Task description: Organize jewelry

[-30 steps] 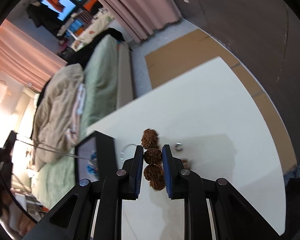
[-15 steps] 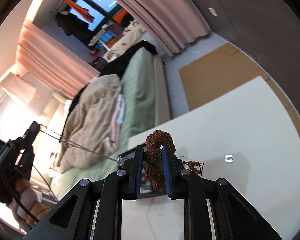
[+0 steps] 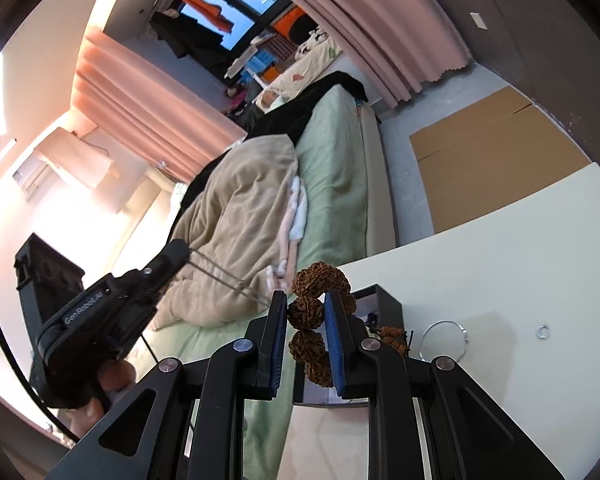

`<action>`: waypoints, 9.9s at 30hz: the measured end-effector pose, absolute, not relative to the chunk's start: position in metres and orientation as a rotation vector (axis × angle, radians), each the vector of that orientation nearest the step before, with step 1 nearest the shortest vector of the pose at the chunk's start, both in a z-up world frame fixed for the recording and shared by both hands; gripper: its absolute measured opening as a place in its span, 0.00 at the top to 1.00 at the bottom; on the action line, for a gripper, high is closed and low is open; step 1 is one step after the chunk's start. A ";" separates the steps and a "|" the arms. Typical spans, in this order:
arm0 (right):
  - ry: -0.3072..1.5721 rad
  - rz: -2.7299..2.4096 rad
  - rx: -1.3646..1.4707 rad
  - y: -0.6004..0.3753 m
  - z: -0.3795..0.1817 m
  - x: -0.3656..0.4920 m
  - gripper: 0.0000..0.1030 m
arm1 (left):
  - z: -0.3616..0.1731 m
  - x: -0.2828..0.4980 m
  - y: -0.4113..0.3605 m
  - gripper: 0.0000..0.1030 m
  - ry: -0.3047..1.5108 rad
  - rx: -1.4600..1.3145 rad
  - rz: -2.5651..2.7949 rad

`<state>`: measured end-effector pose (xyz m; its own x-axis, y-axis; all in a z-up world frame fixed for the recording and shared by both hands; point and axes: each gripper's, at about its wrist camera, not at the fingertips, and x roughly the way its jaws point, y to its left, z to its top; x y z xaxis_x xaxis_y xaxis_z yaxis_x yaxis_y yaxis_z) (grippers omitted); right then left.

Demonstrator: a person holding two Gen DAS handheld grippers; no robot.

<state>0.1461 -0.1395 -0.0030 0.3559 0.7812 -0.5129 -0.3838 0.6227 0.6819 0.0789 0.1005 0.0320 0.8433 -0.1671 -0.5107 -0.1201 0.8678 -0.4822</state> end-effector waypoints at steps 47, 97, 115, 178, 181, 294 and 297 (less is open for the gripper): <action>1.004 0.484 0.423 -0.201 -0.024 0.123 0.36 | -0.024 0.073 0.052 0.25 0.857 -0.510 -0.078; 1.153 0.283 0.497 -0.293 -0.049 0.177 0.36 | -0.126 0.169 -0.080 0.88 1.170 -0.152 -0.036; 1.175 0.290 0.427 -0.280 -0.055 0.168 0.36 | -0.120 0.160 -0.075 0.99 1.194 -0.229 -0.110; 1.198 0.187 0.547 -0.317 -0.065 0.175 0.36 | -0.130 0.178 -0.086 0.81 1.134 -0.182 0.052; 1.203 0.189 0.540 -0.316 -0.066 0.175 0.36 | -0.130 0.176 -0.088 0.93 1.132 -0.135 0.061; 1.236 0.166 0.460 -0.309 -0.071 0.177 0.36 | -0.132 0.148 -0.086 0.99 1.227 -0.093 -0.182; 1.238 0.166 0.455 -0.309 -0.072 0.177 0.36 | -0.132 0.151 -0.082 1.00 1.213 -0.119 -0.187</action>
